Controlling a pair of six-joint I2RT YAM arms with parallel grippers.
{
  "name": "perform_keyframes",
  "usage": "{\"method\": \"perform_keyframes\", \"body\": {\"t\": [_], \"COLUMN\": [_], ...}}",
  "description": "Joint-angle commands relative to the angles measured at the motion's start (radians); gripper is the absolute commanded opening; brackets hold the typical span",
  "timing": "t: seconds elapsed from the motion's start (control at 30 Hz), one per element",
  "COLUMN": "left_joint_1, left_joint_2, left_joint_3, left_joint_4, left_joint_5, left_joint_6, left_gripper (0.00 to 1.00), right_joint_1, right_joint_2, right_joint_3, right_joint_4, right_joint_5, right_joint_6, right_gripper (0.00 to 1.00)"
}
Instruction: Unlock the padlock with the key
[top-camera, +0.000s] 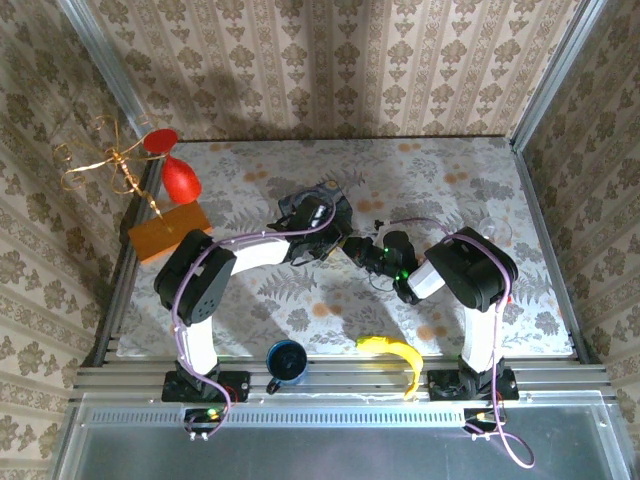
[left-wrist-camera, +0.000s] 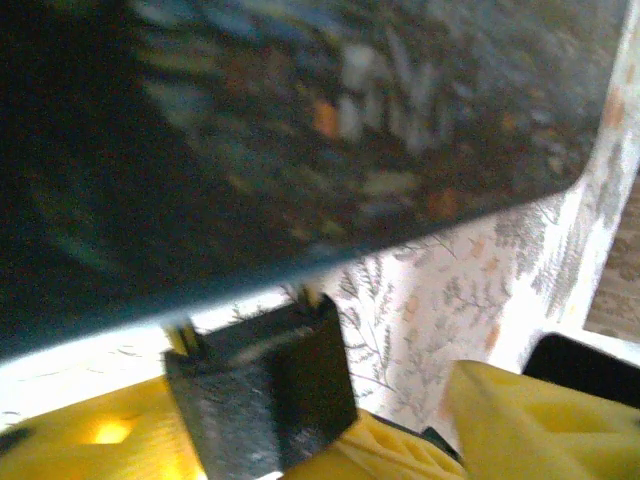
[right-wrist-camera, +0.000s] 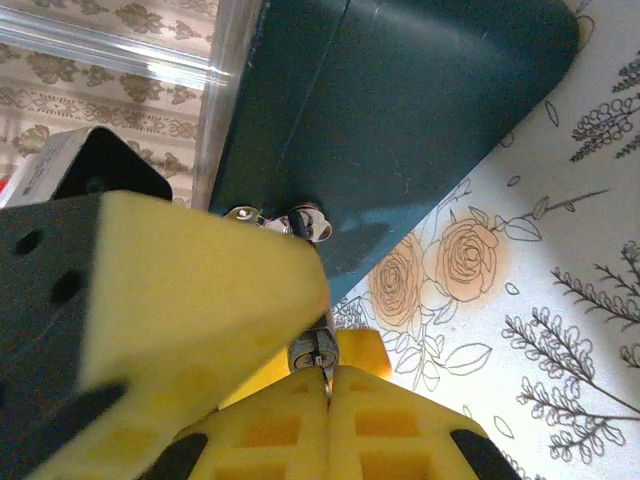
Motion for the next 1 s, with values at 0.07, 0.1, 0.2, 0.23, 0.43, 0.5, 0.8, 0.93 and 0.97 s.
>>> {"method": "perform_keyframes", "body": {"t": [0.07,0.1,0.2,0.23,0.43,0.5,0.8,0.93,0.97], "left_joint_1": [0.001,0.004,0.012,0.015,0.041,0.045,0.052,0.051,0.051], "left_joint_2": [-0.037,-0.041,-0.054,-0.058,-0.063,-0.057,-0.031,-0.025,-0.022], "left_joint_3": [-0.028,-0.034,-0.064,-0.073,-0.119,-0.127,-0.142,-0.147,-0.148], "left_joint_4": [0.038,0.039,0.049,0.054,0.12,0.146,0.242,0.266,0.268], "left_joint_5": [0.031,0.024,-0.007,-0.018,-0.045,-0.048,-0.06,-0.065,-0.066], "left_joint_6": [-0.004,-0.006,-0.011,-0.011,-0.019,-0.015,-0.013,-0.008,-0.008], "left_gripper": [0.7,0.7,0.69,0.69,0.62,0.57,0.42,0.36,0.35], "right_joint_1": [0.007,0.007,0.007,0.007,0.007,0.007,0.007,0.007,0.007], "right_joint_2": [0.01,0.011,0.01,0.01,0.014,0.014,0.014,0.016,0.016], "right_joint_3": [0.032,0.033,0.034,0.035,0.04,0.041,0.045,0.049,0.051], "right_joint_4": [0.053,0.051,0.05,0.049,0.048,0.047,0.041,0.04,0.039], "right_joint_5": [0.034,0.034,0.036,0.035,0.035,0.034,0.034,0.034,0.032], "right_joint_6": [0.015,0.016,0.018,0.018,0.023,0.023,0.024,0.026,0.026], "right_gripper": [0.0,0.0,0.0,0.0,0.0,0.0,0.0,0.0,0.0]}}
